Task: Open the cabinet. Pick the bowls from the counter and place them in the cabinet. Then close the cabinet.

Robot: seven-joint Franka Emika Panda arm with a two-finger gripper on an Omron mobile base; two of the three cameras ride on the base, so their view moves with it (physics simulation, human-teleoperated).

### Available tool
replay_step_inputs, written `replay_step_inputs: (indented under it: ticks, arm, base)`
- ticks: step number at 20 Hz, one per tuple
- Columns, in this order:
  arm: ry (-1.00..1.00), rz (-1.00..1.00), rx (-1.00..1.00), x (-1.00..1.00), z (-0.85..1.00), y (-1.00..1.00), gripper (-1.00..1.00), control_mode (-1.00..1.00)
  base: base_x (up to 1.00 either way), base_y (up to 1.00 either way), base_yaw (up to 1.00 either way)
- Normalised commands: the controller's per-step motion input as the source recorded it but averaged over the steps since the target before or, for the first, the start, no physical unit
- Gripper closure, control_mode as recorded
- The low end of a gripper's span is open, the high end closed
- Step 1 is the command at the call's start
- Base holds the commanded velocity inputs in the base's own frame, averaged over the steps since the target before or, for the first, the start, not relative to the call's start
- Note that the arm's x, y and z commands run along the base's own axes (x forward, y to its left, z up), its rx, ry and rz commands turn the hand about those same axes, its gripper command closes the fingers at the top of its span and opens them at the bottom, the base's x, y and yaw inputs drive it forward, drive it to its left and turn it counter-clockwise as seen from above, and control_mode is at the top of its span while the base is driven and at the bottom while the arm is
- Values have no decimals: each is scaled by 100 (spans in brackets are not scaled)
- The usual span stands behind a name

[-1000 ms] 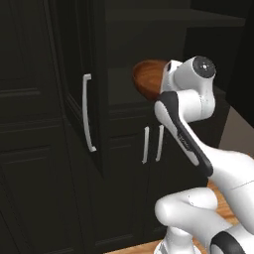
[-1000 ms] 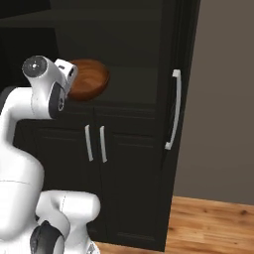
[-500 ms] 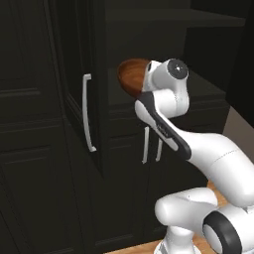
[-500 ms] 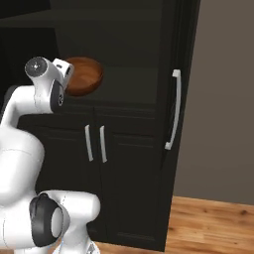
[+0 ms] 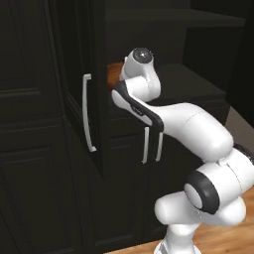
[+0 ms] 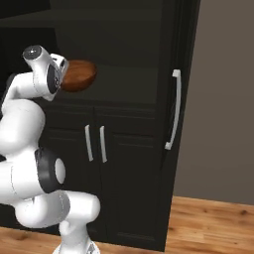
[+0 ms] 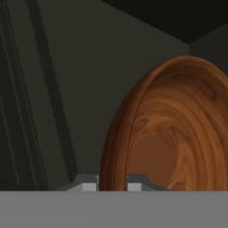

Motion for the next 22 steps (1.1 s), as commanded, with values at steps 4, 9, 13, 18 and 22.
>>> replay_step_inputs:
  ticks: [4, 9, 13, 18, 22]
  arm:
    - [0, 0, 0, 84, -7, 0, 100, -100]
    - [-1, 2, 0, 69, -20, 0, 100, -100]
    - [-4, 2, 0, 84, -25, 0, 100, -100]
    - [-2, 1, 0, 75, -23, 0, 100, -100]
    - [0, 0, 0, 19, -5, 0, -100, -100]
  base:
    - [0, 0, 0]
    - [0, 0, 0]
    - [0, 0, 0]
    - [0, 0, 0]
    - [0, 0, 0]
